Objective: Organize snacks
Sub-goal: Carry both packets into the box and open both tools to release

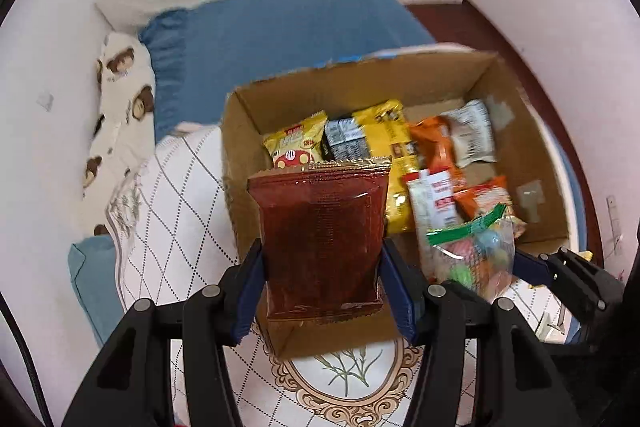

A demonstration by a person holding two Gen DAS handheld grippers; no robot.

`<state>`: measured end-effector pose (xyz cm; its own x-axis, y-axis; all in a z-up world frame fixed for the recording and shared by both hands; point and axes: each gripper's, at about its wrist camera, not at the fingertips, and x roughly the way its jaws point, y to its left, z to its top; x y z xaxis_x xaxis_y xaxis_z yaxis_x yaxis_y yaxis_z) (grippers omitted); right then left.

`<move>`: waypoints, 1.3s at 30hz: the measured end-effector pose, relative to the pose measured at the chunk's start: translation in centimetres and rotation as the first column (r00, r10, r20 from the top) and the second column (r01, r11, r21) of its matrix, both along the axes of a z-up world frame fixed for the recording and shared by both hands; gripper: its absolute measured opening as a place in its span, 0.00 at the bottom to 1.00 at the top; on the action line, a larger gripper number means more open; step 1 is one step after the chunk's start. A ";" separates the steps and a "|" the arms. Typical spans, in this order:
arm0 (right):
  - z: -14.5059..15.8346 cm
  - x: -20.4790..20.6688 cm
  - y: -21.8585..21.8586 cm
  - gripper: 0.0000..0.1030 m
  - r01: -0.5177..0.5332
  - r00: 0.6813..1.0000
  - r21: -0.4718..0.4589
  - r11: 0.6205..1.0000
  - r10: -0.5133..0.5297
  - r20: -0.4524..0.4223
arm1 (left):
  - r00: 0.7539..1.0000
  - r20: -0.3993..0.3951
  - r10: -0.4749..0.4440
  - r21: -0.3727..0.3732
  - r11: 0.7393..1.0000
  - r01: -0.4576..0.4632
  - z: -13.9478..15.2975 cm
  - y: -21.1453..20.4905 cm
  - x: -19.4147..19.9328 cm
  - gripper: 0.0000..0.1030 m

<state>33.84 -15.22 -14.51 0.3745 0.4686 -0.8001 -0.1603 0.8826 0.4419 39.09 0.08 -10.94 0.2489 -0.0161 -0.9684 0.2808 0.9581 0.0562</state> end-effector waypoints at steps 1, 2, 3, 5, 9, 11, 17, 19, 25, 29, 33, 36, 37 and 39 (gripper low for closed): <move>-0.7 0.7 0.4 0.55 0.000 1.000 -0.002 1.000 0.000 -0.010 | 0.999 -0.032 -0.001 0.005 1.000 0.001 -1.0 0.1 0.8 0.51; -1.3 1.2 0.8 0.55 -0.001 1.000 -0.003 1.000 0.001 -0.021 | 0.997 -0.077 -0.004 0.013 1.000 0.005 -2.3 0.1 1.6 0.51; -2.0 2.0 1.2 0.55 -0.002 0.999 -0.004 1.000 0.001 -0.040 | 0.995 -0.103 -0.002 0.020 1.000 0.004 -3.1 0.2 2.1 0.51; -3.1 2.6 1.7 0.55 -0.004 0.998 0.010 1.000 0.004 -0.069 | 0.987 -0.160 -0.002 0.036 0.999 0.008 -4.7 0.3 2.9 0.51; -5.3 3.6 2.6 0.55 -0.009 0.993 0.029 1.000 0.013 -0.120 | 0.975 -0.222 0.004 0.054 0.999 0.009 -6.5 0.5 3.5 0.51; -6.2 4.0 2.8 0.55 -0.008 0.990 0.040 0.999 0.014 -0.141 | 0.969 -0.249 0.011 0.048 0.999 0.001 -7.3 0.6 3.5 0.51; -8.9 4.8 3.0 0.71 -0.011 0.969 0.070 0.997 0.027 -0.245 | 0.951 -0.304 0.048 0.046 0.998 -0.036 -8.8 1.0 3.4 0.54; -9.1 4.9 2.8 0.87 -0.006 0.967 0.038 0.999 0.015 -0.255 | 0.955 -0.292 0.058 0.031 0.998 -0.052 -8.8 1.2 3.4 0.69; -8.4 4.0 1.4 0.94 -0.010 0.966 -0.040 0.999 0.000 -0.258 | 0.962 -0.259 0.089 -0.014 0.995 -0.096 -7.9 1.7 2.8 0.82; -7.5 2.5 -0.6 0.94 0.012 0.974 -0.108 0.994 -0.037 -0.226 | 0.967 -0.220 0.129 -0.062 0.987 -0.146 -7.2 2.3 1.5 0.85; -6.4 1.0 -2.5 0.94 0.045 0.983 -0.178 0.983 -0.075 -0.168 | 0.971 -0.172 0.168 -0.098 0.977 -0.187 -6.4 2.8 -0.2 0.85; -5.3 0.0 -3.6 0.94 0.061 0.988 -0.212 0.975 -0.090 -0.129 | 0.974 -0.127 0.189 -0.125 0.971 -0.204 -5.6 2.9 -2.0 0.85; -5.0 -0.1 -3.8 0.94 0.069 0.989 -0.225 0.972 -0.096 -0.115 | 0.974 -0.106 0.198 -0.132 0.969 -0.211 -5.3 2.9 -2.7 0.85; -4.2 -0.7 -4.3 0.94 0.075 0.991 -0.250 0.965 -0.099 -0.084 | 0.975 -0.078 0.207 -0.141 0.966 -0.217 -5.0 2.9 -3.6 0.85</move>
